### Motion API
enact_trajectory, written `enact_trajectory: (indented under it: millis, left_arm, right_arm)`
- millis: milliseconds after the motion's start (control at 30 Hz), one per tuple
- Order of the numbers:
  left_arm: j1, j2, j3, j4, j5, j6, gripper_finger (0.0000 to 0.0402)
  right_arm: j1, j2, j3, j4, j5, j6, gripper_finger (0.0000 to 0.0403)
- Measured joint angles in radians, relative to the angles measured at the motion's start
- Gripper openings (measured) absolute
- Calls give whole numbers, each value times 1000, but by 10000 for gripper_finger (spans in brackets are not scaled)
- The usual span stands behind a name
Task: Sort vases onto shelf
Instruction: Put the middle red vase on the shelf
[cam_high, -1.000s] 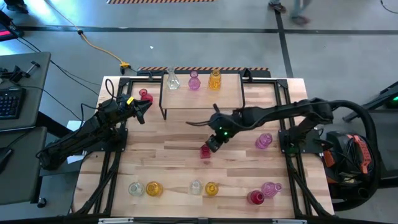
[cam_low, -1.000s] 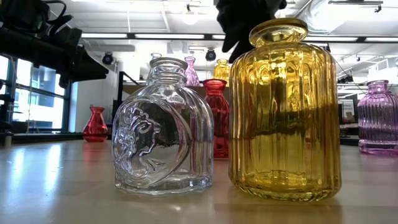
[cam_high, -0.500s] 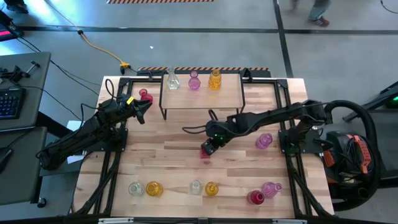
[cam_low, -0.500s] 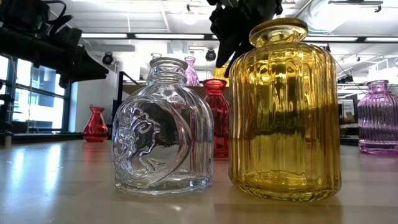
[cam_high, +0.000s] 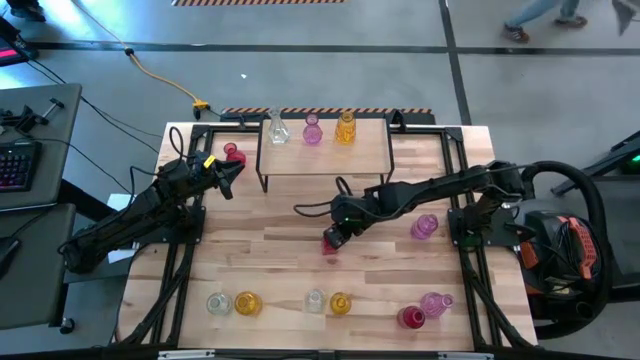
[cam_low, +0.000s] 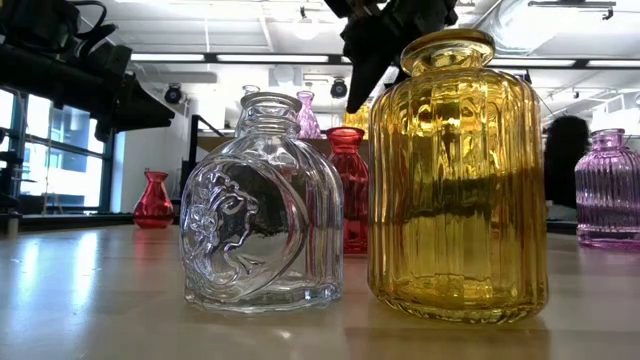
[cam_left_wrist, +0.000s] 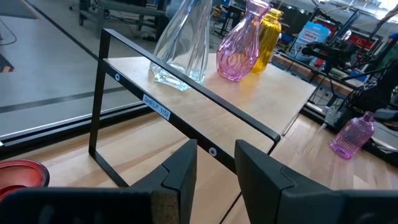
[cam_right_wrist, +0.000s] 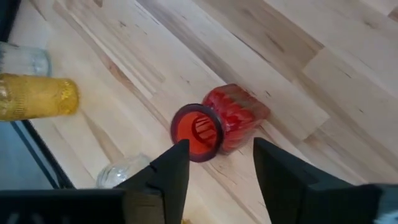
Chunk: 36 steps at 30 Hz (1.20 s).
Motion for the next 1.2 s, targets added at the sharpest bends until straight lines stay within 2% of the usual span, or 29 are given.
enact_trajectory:
  millis: [667,800,1100,1200]
  left_arm:
    - [0,0,0,0,0,0,101]
    - [0,0,0,0,0,0,101]
    - [0,0,0,0,0,0,101]
    - [0,0,0,0,0,0,101]
  right_arm:
    - [0,60,-1,34,-11,44,140]
    - [0,60,-1,35,-16,52,113]
    - [-1,60,-1,31,-13,63,11]
    - [-1,60,-1,30,-12,68,6]
